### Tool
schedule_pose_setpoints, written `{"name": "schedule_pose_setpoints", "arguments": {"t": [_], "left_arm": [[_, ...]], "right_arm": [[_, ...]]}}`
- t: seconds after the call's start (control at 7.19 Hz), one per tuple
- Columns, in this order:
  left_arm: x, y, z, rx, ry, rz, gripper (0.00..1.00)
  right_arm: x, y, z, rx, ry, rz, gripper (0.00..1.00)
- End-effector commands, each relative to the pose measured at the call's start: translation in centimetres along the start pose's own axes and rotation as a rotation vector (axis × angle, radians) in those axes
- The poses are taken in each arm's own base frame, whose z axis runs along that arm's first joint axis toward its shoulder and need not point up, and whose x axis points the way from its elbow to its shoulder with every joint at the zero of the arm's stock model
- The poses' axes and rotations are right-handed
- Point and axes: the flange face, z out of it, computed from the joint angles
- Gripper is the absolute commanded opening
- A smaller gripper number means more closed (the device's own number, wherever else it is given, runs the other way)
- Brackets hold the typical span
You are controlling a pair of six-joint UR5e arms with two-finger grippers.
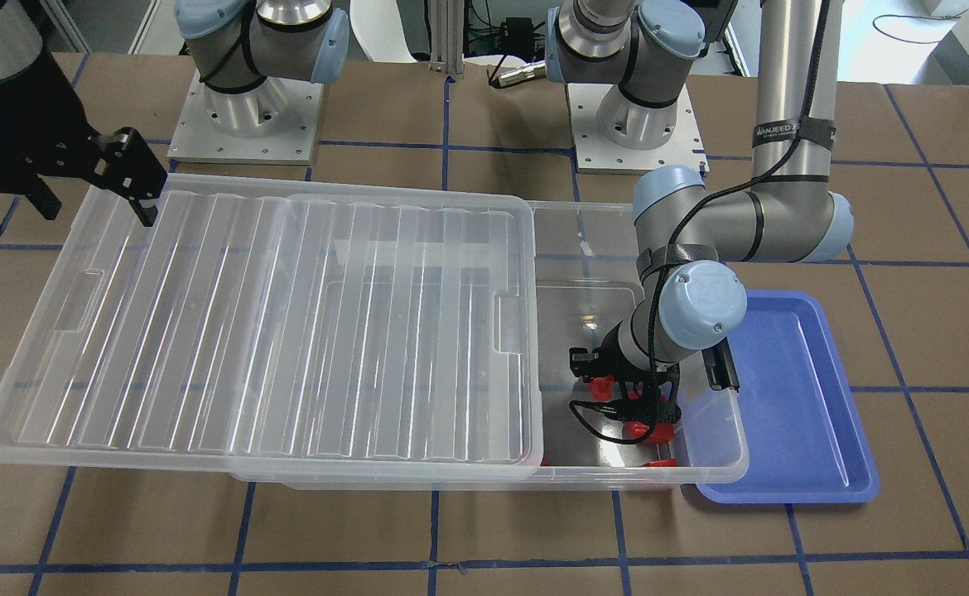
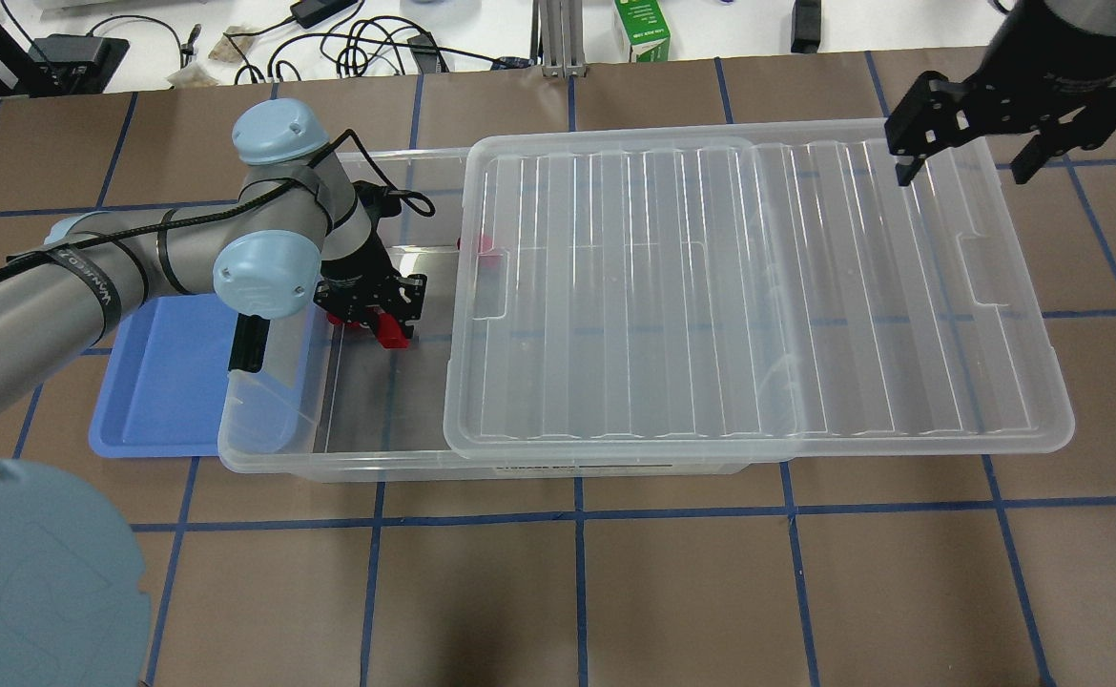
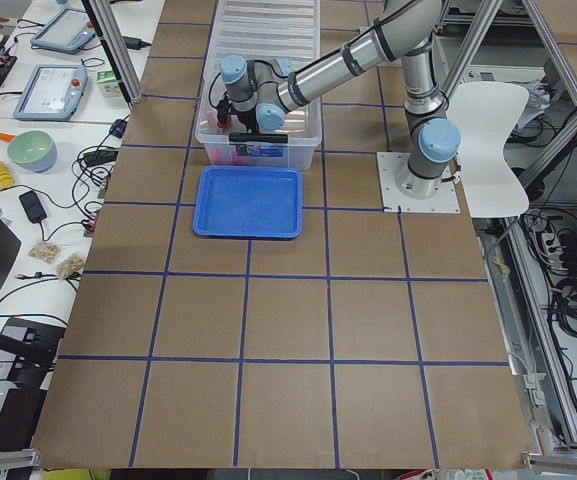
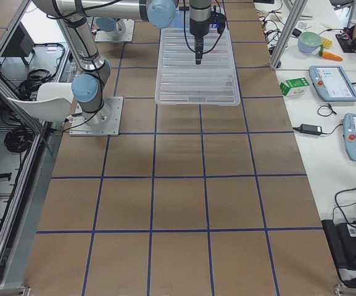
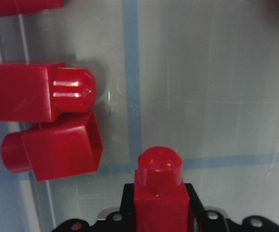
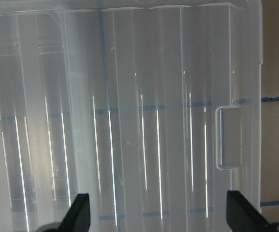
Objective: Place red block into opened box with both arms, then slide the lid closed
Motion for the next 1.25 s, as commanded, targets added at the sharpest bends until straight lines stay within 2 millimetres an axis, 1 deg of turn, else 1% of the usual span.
{"name": "schedule_pose_setpoints", "arguments": {"t": [0.0,0.14,0.28,0.42,0.56,0.7,0.83,0.97,1.11], "left_arm": [[0.0,0.3,0.6,-0.014,-0.001,-0.001,0.63],[-0.1,0.8,1.5,-0.034,-0.002,-0.004,0.74],[0.2,1.2,1.8,-0.039,-0.003,0.000,0.81],[0.2,1.2,1.1,-0.026,-0.003,0.001,0.91],[0.3,1.0,-0.6,0.006,-0.010,0.005,1.00],[0.3,1.3,-1.5,0.017,-0.014,0.009,1.00],[0.6,1.3,-3.7,0.050,-0.017,0.014,1.00],[0.6,1.7,-6.6,0.035,-0.022,0.012,1.00],[0.4,1.9,-10.0,0.030,-0.034,0.016,1.00]], "right_arm": [[-2.9,0.3,0.3,-0.005,-0.011,0.047,1.00],[-2.8,0.3,0.4,-0.008,-0.011,0.035,1.00],[-2.8,0.3,0.6,-0.013,-0.011,0.033,1.00],[-2.8,0.4,0.9,-0.019,-0.011,0.035,1.00],[-2.8,0.3,0.8,-0.016,-0.011,0.036,1.00],[-2.8,0.3,0.5,-0.010,-0.011,0.047,1.00],[-2.8,0.2,0.4,-0.008,-0.011,0.046,1.00],[-2.8,0.2,0.3,-0.007,-0.011,0.044,1.00],[-2.8,0.2,0.4,-0.008,-0.011,0.040,1.00]]}}
